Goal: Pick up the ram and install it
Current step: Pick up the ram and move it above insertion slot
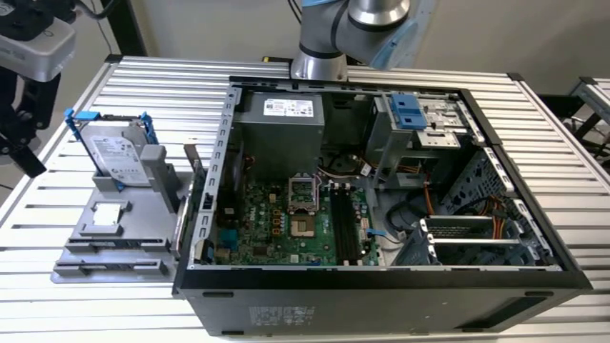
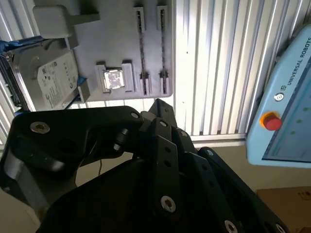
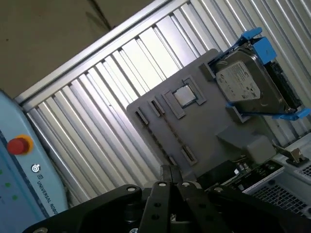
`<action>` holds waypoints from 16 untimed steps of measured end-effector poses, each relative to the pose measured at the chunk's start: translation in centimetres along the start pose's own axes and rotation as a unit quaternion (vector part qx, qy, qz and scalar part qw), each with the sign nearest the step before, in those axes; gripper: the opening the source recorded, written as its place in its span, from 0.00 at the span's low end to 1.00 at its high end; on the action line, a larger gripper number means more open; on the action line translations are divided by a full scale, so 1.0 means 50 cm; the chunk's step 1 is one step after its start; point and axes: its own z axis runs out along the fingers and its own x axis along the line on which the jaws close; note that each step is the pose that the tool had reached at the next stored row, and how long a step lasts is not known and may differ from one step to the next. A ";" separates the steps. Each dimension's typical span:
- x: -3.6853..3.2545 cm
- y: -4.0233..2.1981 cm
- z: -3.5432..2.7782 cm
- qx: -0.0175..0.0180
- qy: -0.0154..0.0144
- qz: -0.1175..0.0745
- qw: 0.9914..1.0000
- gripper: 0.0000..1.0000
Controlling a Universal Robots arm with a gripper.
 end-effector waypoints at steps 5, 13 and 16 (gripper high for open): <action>0.000 0.000 0.000 0.000 0.001 -0.041 0.999 0.00; 0.000 0.000 0.000 0.000 0.002 -0.101 0.995 0.00; 0.000 0.000 0.000 0.000 0.002 -0.126 0.992 0.00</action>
